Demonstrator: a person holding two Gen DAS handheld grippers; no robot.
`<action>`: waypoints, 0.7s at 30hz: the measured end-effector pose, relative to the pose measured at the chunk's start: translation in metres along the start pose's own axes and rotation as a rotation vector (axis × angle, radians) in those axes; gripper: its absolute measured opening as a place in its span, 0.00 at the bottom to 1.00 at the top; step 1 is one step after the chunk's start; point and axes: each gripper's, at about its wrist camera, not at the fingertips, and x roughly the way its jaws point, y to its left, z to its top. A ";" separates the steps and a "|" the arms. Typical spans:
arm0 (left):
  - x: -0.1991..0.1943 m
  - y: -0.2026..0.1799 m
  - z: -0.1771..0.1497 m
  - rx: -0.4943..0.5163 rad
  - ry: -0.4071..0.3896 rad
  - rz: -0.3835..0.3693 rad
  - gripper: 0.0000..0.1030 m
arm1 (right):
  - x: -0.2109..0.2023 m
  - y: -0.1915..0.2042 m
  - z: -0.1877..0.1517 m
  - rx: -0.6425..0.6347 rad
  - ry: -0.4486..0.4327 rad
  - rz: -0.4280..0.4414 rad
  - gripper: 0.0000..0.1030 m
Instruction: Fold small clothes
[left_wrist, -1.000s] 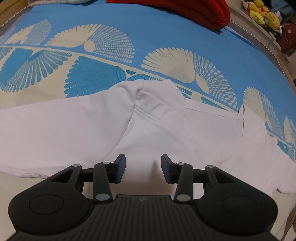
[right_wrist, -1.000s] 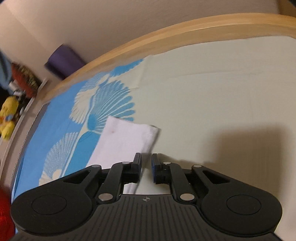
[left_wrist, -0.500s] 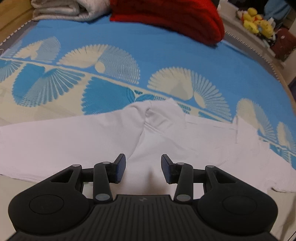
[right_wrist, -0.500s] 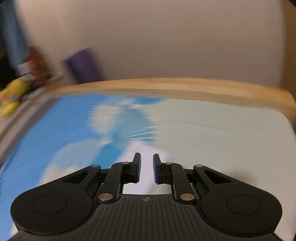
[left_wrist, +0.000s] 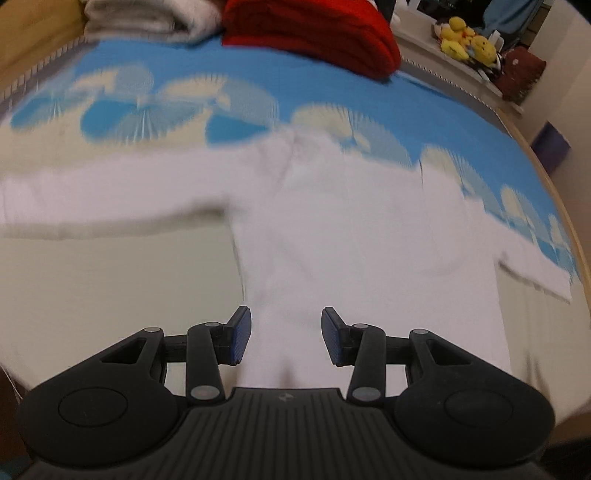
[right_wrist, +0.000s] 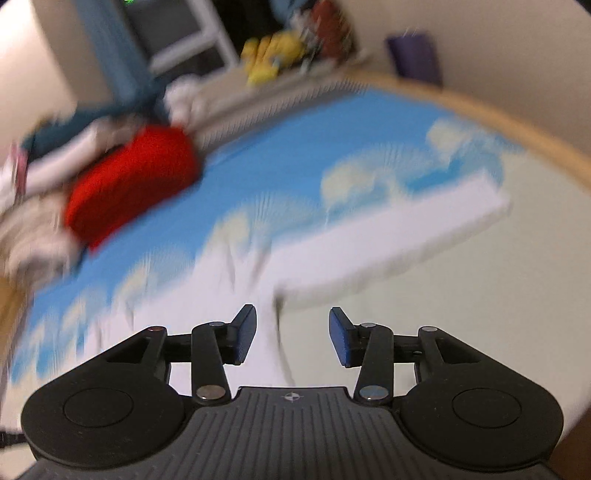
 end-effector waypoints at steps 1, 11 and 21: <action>0.006 0.004 -0.019 -0.008 0.016 -0.012 0.45 | 0.003 0.000 -0.019 -0.014 0.042 -0.006 0.44; 0.060 0.037 -0.088 0.022 0.196 0.088 0.41 | 0.061 -0.005 -0.104 -0.227 0.334 -0.211 0.44; 0.048 0.021 -0.107 0.169 0.185 0.115 0.03 | 0.068 0.012 -0.123 -0.336 0.405 -0.186 0.04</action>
